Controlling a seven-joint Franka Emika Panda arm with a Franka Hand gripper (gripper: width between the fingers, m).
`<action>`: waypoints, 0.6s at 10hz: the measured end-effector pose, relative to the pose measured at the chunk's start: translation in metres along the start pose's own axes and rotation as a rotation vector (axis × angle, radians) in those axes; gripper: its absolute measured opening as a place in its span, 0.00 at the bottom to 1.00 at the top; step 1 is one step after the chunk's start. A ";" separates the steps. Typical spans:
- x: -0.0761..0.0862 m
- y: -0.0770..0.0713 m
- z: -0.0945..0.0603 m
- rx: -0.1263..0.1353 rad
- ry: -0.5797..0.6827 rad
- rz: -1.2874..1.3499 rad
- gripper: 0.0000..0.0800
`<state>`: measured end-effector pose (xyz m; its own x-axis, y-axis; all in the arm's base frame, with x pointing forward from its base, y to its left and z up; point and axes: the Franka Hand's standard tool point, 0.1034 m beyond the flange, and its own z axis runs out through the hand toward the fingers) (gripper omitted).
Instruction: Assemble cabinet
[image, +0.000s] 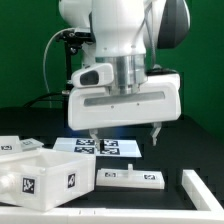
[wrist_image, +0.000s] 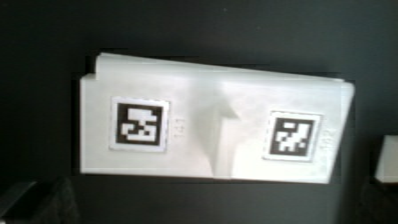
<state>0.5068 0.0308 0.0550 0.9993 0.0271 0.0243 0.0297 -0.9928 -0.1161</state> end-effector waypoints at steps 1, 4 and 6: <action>-0.001 0.000 0.010 -0.003 0.002 0.020 1.00; -0.002 -0.006 0.034 -0.012 0.030 0.035 1.00; -0.003 -0.005 0.039 -0.014 0.030 0.036 1.00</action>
Offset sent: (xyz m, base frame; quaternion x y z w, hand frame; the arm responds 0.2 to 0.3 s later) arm 0.0113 0.0068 -0.0272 -0.0190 0.0542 0.0067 0.9983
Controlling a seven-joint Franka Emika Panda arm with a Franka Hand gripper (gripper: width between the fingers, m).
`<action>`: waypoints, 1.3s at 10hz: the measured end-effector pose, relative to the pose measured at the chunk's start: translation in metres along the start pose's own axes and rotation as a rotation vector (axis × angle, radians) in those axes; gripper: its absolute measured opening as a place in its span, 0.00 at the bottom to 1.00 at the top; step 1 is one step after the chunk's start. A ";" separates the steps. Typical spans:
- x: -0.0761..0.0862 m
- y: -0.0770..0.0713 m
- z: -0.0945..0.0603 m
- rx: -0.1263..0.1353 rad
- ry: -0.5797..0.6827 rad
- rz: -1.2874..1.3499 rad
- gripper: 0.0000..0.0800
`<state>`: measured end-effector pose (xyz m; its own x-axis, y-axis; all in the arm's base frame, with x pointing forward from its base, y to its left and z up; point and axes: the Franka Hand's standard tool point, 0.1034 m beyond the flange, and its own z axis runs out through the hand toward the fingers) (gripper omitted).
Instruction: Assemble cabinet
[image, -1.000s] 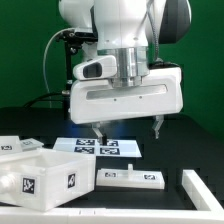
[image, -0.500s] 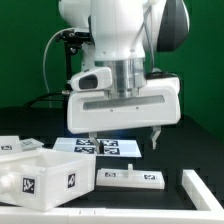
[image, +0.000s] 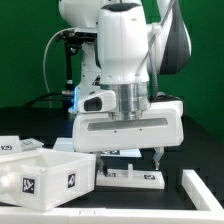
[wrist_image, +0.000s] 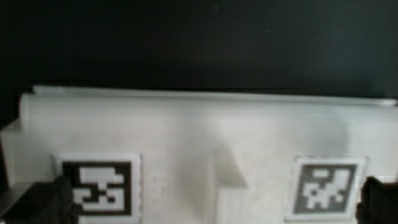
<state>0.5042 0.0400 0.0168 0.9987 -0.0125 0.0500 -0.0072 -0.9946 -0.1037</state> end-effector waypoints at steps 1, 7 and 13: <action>0.000 0.000 0.000 0.000 -0.001 0.000 0.85; -0.003 -0.002 -0.003 0.000 0.000 -0.004 0.11; -0.054 -0.037 -0.025 -0.009 -0.006 -0.027 0.08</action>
Offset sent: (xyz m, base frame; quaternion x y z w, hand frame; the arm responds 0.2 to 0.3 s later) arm 0.0000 0.0000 0.0000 0.0000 0.0000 0.0000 1.0000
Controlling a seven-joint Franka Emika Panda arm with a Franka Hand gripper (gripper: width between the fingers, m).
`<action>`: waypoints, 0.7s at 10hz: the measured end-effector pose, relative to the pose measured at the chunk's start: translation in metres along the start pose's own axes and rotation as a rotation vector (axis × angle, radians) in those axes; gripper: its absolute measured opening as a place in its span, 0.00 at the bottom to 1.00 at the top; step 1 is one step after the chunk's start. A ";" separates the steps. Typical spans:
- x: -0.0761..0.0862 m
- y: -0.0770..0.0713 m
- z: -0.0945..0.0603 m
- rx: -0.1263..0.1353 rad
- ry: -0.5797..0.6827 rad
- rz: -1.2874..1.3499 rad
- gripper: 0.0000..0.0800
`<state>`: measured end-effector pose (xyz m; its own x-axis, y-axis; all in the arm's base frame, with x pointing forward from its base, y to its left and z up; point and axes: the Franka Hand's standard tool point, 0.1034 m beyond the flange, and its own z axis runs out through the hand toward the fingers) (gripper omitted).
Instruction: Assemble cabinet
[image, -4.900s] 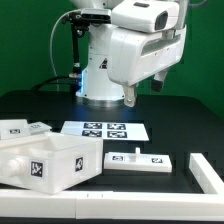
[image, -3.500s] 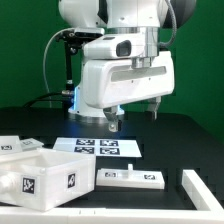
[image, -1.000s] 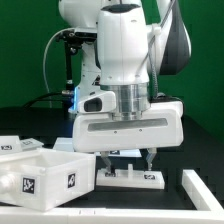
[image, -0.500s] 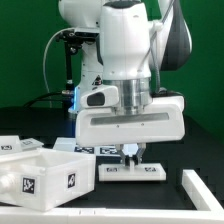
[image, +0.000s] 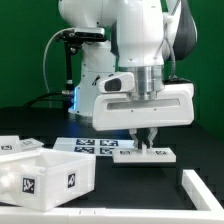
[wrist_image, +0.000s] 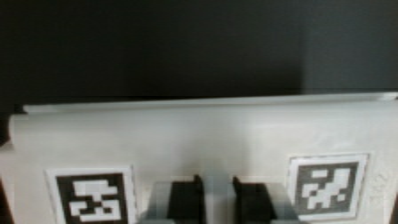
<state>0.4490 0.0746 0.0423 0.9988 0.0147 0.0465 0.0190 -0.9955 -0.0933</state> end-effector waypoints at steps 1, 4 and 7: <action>0.000 0.000 0.000 0.000 -0.001 -0.001 0.08; -0.036 0.004 0.008 -0.011 -0.032 0.025 0.08; -0.041 0.009 0.016 -0.014 -0.041 0.028 0.09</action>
Offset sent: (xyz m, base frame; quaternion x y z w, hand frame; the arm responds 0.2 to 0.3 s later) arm -0.0634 -0.0043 -0.0122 -0.0009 -0.0137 0.0553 0.9984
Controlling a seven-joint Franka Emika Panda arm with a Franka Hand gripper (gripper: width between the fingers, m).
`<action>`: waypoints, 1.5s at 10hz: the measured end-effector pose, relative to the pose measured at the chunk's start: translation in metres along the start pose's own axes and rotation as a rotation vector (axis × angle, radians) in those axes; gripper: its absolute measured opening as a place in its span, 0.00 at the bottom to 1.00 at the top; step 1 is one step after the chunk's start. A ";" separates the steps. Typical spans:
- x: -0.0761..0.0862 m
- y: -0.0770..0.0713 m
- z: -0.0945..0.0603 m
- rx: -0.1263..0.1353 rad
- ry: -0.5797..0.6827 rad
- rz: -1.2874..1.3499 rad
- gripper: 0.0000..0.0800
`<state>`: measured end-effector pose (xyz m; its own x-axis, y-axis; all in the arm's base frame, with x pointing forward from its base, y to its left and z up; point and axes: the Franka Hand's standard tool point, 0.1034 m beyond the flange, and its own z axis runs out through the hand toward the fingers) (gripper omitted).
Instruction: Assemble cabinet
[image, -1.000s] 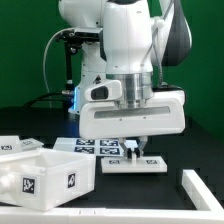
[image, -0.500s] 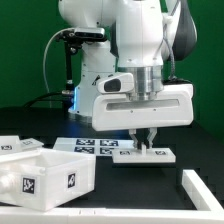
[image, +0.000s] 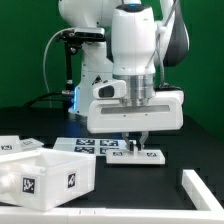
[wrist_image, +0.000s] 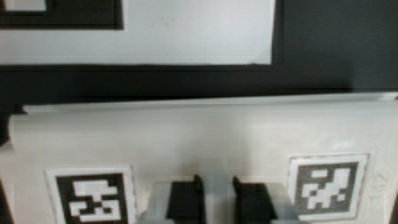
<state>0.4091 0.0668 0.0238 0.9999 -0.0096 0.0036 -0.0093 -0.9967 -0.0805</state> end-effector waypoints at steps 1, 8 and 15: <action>0.000 0.000 0.000 0.000 0.000 0.000 0.09; 0.033 0.004 -0.061 0.035 -0.107 -0.031 0.98; 0.092 0.023 -0.097 -0.041 0.025 -0.393 1.00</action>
Offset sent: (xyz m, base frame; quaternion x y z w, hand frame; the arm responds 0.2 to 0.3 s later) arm 0.0192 -0.0306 0.0170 0.0244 -0.0348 -0.0393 0.9983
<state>0.5004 0.0353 0.1191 0.9271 0.3715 0.0506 0.3731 -0.9273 -0.0285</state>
